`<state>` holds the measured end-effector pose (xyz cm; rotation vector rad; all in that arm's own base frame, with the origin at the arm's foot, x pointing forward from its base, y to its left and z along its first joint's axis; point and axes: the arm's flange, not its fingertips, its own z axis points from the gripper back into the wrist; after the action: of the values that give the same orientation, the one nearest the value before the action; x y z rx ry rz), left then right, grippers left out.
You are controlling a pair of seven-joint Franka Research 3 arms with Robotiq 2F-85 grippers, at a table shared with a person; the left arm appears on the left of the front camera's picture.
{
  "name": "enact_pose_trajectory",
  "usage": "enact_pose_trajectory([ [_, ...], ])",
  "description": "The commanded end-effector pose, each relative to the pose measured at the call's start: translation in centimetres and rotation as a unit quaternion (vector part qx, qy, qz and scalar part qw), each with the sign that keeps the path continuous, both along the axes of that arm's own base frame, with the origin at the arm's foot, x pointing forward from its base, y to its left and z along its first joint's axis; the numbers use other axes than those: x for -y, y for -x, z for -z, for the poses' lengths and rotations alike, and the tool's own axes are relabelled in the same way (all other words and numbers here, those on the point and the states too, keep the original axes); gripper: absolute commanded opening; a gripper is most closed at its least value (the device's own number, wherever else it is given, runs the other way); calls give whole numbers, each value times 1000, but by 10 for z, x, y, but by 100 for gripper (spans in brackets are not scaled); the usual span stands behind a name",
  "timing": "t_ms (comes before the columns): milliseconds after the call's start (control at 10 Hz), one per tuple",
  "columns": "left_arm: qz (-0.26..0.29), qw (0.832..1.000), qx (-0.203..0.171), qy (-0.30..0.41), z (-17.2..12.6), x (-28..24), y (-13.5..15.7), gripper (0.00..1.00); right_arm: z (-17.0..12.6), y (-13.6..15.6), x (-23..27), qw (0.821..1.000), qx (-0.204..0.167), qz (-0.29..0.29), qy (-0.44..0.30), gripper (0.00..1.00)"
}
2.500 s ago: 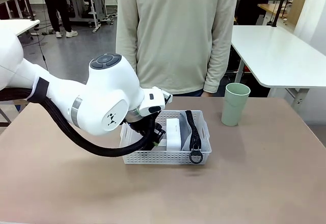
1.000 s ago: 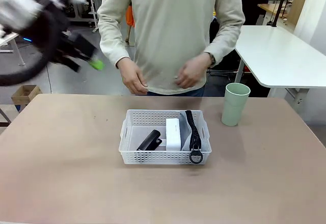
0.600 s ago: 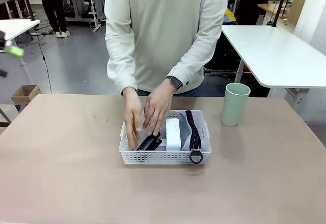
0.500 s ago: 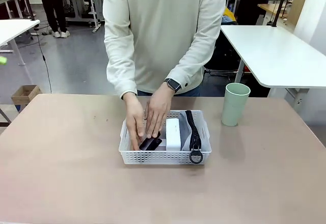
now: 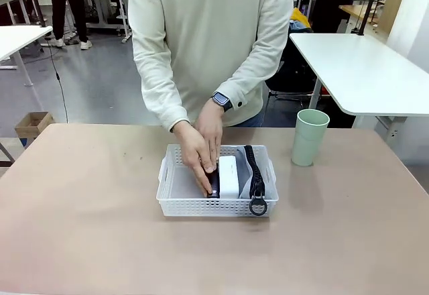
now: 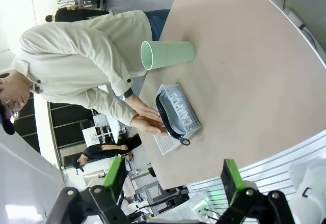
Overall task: Efficiently arrange items inside the basket to fit them all.
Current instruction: Pick up the Stapler and place it inside the Organizing basket, then pick up the Reusable plastic cup and place it inside the Organizing basket.
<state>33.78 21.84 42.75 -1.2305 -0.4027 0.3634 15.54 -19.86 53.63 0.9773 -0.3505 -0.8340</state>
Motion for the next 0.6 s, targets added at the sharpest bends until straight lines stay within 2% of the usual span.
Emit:
enact_pose_trajectory([
  [0,-16,999,-34,-23,-22,7,-1,100,2,2,-1,1000,9,-5,0,100],
  [500,-16,999,-34,-23,-22,7,-1,100,2,2,-1,1000,9,-5,0,100],
])
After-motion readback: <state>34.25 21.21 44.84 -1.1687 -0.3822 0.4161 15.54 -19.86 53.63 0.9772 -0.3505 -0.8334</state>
